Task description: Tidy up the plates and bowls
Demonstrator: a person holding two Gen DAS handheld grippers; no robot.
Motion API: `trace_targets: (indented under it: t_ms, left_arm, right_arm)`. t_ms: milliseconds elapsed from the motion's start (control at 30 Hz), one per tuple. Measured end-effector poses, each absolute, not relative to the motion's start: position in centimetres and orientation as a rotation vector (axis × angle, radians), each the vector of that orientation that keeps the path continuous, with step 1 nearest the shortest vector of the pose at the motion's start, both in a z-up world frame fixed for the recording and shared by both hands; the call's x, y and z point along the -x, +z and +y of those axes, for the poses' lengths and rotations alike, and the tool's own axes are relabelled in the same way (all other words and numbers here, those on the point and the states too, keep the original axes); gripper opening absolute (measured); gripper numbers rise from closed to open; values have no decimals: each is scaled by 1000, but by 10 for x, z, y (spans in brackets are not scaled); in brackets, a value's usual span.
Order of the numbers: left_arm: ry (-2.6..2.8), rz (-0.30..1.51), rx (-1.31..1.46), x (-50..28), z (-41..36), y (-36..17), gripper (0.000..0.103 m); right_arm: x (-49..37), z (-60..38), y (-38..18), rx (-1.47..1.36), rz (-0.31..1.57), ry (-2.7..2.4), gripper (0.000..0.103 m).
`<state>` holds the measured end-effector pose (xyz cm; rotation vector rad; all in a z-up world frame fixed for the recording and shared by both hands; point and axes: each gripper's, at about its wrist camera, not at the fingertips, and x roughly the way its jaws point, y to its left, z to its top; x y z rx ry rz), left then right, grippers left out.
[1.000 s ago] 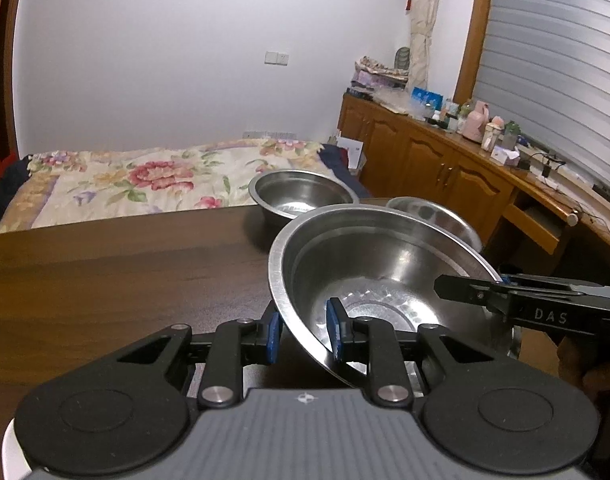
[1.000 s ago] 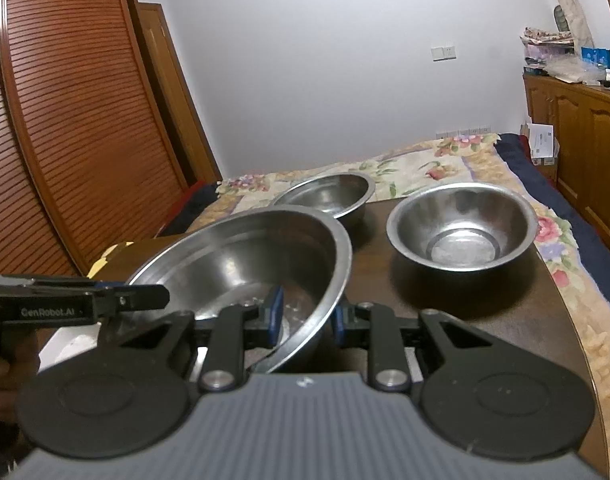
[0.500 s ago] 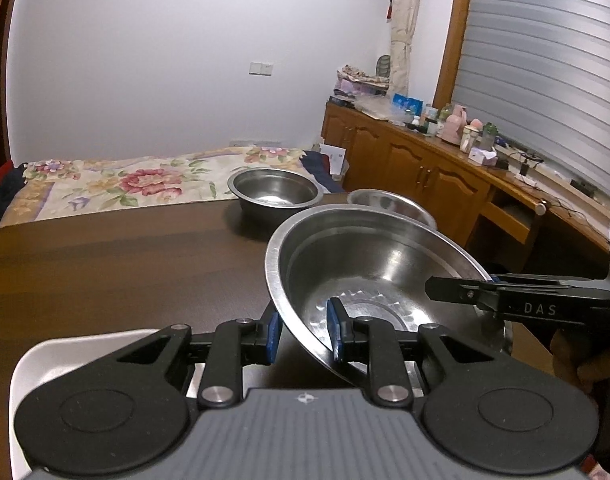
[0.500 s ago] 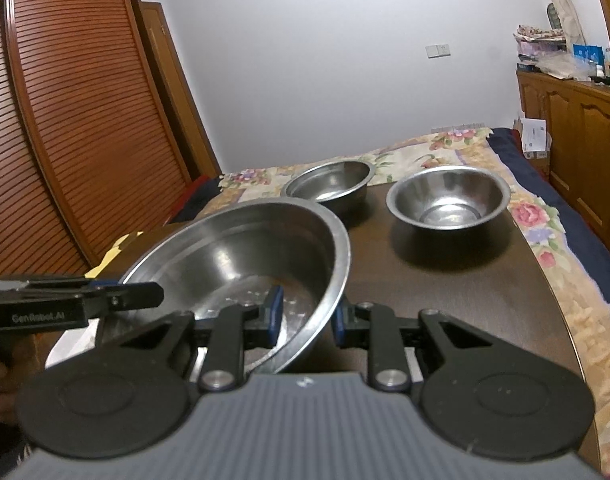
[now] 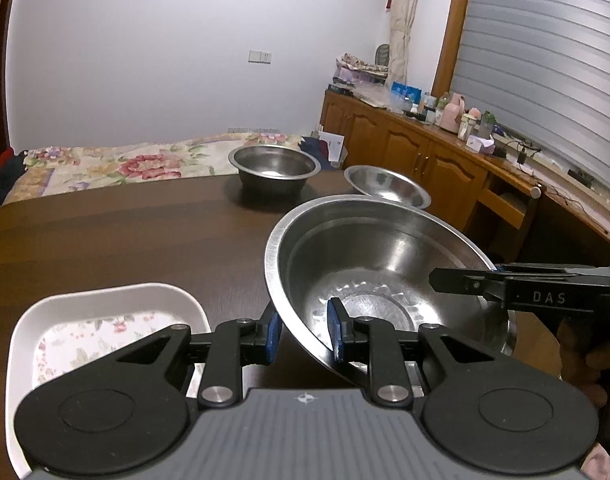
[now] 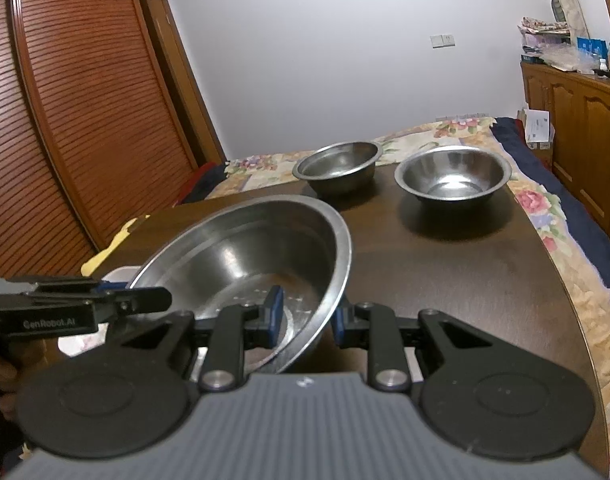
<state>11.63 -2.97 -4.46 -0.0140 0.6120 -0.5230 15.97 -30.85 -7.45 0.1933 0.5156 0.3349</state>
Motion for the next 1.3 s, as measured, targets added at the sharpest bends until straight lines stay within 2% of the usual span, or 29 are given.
trace_targets:
  t_ms: [1300]
  left_arm:
    - [-507,648,-18,-118,-38,-59,27]
  right_arm:
    - [-159,-312,-92,-212,562,311,28]
